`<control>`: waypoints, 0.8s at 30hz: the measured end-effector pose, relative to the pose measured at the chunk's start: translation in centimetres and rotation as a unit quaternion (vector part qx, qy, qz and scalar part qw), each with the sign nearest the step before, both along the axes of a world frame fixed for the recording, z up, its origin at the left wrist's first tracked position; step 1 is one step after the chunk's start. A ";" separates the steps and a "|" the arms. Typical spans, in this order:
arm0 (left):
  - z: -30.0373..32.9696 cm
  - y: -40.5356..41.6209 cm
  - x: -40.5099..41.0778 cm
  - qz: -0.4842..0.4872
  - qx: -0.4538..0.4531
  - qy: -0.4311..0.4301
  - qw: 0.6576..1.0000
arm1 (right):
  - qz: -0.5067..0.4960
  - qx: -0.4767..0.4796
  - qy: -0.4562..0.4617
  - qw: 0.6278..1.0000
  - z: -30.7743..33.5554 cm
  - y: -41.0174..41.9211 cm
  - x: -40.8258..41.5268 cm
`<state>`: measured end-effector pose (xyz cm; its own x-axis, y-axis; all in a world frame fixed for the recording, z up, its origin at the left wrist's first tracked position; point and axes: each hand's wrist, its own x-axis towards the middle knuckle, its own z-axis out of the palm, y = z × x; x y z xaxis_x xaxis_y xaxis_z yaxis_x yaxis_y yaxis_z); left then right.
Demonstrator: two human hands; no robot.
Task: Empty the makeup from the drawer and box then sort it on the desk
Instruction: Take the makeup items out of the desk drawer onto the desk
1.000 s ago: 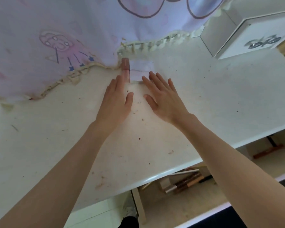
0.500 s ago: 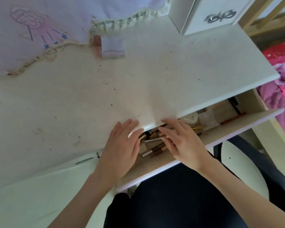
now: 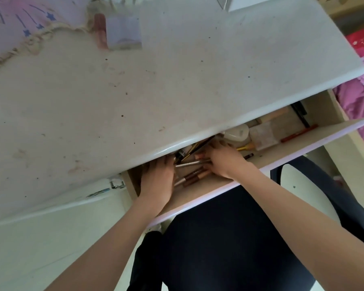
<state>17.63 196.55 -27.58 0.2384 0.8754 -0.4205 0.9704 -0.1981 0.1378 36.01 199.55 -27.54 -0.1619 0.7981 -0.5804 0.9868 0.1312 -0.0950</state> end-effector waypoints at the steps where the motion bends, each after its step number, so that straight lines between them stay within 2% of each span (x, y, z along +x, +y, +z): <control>1: -0.3 0.0 0.2 0.008 -0.006 0.012 1.000 | 0.003 0.001 -0.003 1.000 -0.3 0.2 -0.2; 4: -1.3 -0.1 0.4 0.011 -0.022 0.029 0.999 | 0.023 -0.028 0.001 0.999 -1.1 0.4 -0.9; 9: -1.9 -0.4 0.6 0.034 -0.142 -0.058 0.988 | 0.065 -0.095 0.009 0.993 -1.5 0.6 -1.2; 13: -1.9 0.1 0.4 0.056 -0.190 -0.096 0.975 | 0.055 -0.133 0.030 0.989 -1.3 0.8 -1.3; 18: -1.3 -0.1 -0.4 0.065 -0.200 -0.158 0.965 | 0.008 -0.185 0.083 0.979 -0.1 0.2 -0.9; 24: 2.0 -0.6 -1.0 0.054 -0.147 -0.222 0.962 | 0.011 -0.132 0.079 0.988 3.6 -0.3 -0.2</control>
<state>16.66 195.92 -25.57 0.3666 0.7633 -0.5320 0.8159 0.0109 0.5780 35.85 199.27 -23.98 -0.2823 0.6172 -0.7344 0.9543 0.1023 -0.2809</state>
